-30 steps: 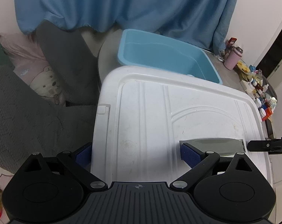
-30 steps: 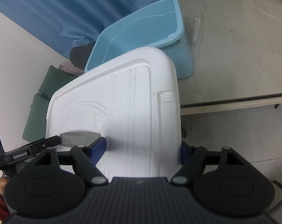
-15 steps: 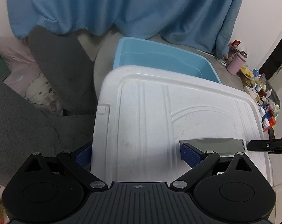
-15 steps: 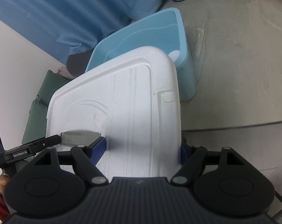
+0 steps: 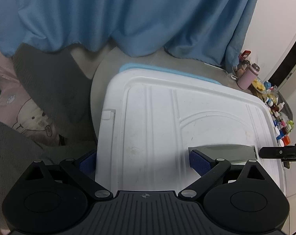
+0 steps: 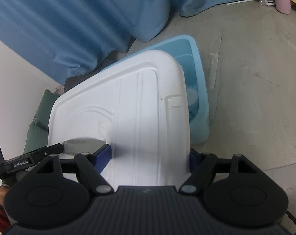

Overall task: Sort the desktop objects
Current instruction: 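Carry the white lid with both grippers over the light-blue bin, then lower the white lid onto the bin rim and open both grippers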

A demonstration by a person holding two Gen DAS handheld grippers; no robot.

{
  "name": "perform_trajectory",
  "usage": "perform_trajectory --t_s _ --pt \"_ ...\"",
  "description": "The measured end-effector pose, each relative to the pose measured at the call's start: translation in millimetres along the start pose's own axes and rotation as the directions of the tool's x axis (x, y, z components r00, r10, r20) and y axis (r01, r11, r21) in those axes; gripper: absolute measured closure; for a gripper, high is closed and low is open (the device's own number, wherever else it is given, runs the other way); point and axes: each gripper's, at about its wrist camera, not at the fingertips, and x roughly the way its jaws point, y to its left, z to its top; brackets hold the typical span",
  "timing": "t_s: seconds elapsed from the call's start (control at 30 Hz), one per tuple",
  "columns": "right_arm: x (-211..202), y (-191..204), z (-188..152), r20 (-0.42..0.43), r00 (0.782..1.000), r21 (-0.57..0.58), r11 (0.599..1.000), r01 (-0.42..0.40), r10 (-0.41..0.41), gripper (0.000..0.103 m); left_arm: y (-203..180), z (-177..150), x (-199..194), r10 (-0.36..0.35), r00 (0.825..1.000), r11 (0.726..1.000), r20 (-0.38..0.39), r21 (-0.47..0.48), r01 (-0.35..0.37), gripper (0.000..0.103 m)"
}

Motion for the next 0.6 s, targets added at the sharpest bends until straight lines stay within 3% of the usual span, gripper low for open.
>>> perform_trajectory --t_s 0.6 --pt "38.4 -3.5 76.8 -0.009 1.0 0.007 1.0 0.016 -0.016 0.025 3.9 79.4 64.6 -0.01 0.999 1.0 -0.033 -0.01 0.01 0.005"
